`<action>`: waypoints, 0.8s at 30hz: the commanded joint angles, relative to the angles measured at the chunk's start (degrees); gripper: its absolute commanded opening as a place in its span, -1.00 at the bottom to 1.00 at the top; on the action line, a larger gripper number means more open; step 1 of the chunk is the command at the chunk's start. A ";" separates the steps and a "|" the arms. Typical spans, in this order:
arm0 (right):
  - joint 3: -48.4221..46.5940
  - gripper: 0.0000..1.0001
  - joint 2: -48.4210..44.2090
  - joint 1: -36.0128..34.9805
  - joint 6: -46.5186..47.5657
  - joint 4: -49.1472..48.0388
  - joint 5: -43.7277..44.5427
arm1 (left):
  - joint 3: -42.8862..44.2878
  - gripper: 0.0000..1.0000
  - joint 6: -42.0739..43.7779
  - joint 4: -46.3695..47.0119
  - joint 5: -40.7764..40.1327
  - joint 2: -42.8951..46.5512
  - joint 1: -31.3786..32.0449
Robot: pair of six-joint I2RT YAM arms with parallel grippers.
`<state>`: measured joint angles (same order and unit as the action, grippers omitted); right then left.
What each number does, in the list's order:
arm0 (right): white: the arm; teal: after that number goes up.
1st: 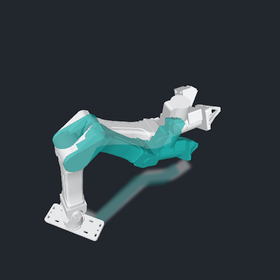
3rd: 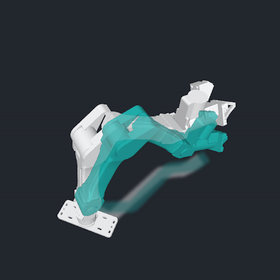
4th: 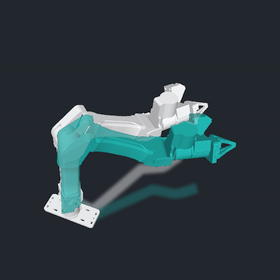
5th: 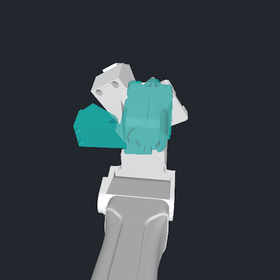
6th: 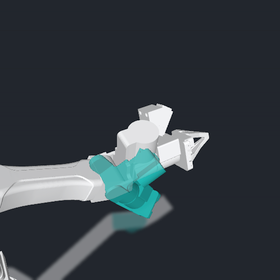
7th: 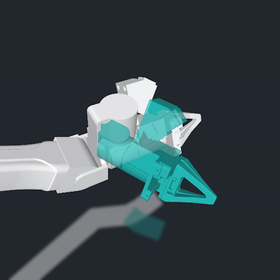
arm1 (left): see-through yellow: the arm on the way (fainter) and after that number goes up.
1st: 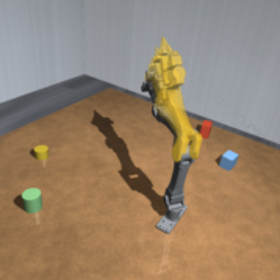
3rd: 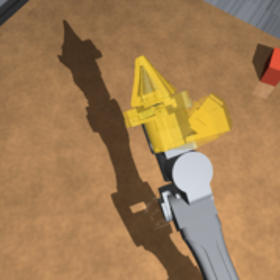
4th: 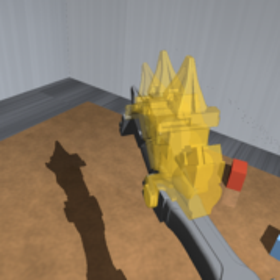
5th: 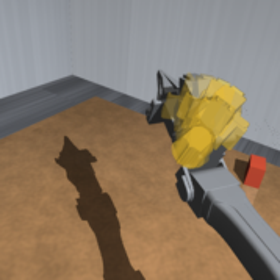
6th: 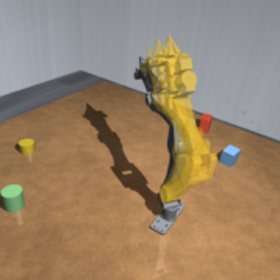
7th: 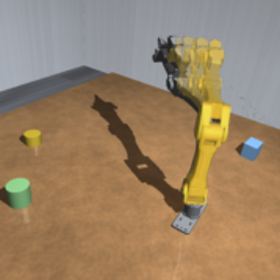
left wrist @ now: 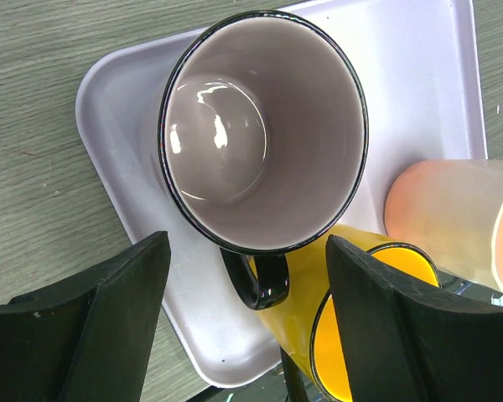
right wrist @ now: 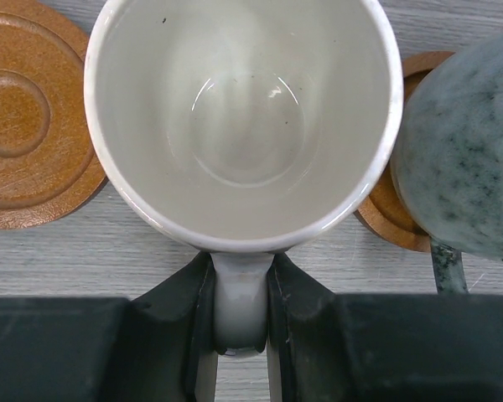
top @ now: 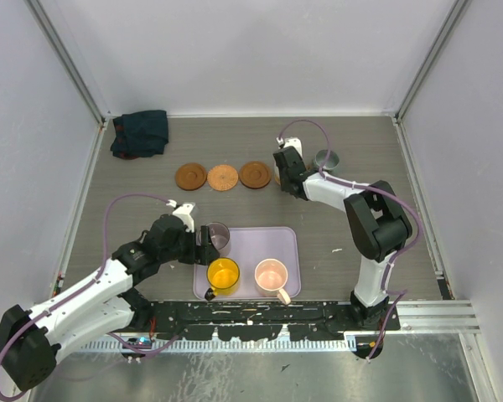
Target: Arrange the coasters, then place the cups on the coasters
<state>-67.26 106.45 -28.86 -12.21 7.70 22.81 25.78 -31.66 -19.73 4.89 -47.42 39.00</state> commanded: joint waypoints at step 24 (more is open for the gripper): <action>0.39 -0.99 -0.91 0.39 -3.06 -5.42 1.14 | -0.38 0.53 0.45 2.85 0.13 -0.02 0.22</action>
<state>-66.57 106.54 -28.75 -14.02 7.03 21.98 25.56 -31.68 -19.49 4.73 -47.57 39.00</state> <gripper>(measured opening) 0.277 0.762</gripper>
